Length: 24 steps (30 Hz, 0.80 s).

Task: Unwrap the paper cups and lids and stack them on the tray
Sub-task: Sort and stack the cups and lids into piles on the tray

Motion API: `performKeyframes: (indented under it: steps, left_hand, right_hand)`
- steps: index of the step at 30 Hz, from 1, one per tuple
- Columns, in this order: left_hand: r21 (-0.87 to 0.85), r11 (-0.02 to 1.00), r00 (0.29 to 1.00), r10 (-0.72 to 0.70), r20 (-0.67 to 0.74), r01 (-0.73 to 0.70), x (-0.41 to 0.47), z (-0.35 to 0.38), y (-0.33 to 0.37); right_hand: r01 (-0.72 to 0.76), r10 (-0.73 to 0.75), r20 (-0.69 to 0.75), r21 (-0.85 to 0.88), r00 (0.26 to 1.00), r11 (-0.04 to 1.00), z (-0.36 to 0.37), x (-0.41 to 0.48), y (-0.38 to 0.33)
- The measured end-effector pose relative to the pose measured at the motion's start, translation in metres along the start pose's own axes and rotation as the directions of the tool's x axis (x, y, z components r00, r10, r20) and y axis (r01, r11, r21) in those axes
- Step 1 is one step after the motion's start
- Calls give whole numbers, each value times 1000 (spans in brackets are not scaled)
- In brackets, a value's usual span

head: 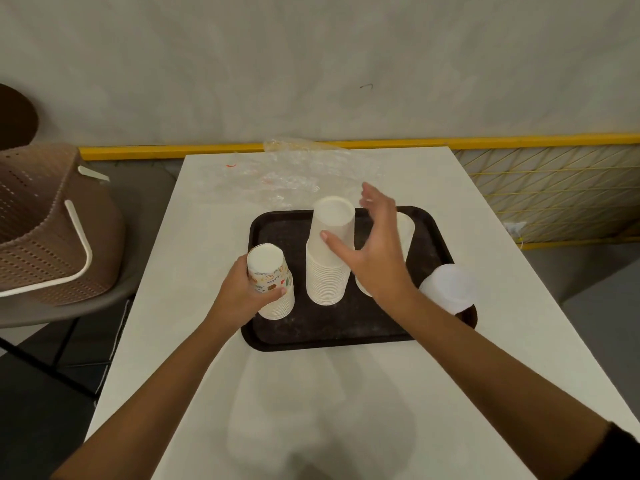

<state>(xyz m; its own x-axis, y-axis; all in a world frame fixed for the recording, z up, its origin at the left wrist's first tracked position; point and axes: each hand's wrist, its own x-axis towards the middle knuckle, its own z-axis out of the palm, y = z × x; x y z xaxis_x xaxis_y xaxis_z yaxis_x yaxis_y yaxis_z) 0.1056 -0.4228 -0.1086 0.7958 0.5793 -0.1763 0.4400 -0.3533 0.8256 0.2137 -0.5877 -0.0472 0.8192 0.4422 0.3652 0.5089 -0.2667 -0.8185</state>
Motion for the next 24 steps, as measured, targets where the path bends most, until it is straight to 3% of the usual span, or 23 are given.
performKeyframes:
  steps: [4, 9, 24]
  left_hand:
    - [44, 999, 1000, -6, 2, 5, 0, 0, 2]
    - [84, 996, 1000, -11, 9, 11, 2, -3, 3]
    - [89, 995, 999, 33, 28, -35, 48, -9, 22]
  right_hand:
    - [-211, 206, 87, 57, 975, 976, 28, -2, 8]
    - [-319, 316, 71, 37, 946, 947, 42, 4, 22]
    - [-298, 297, -9, -36, 955, 954, 52, 35, 35]
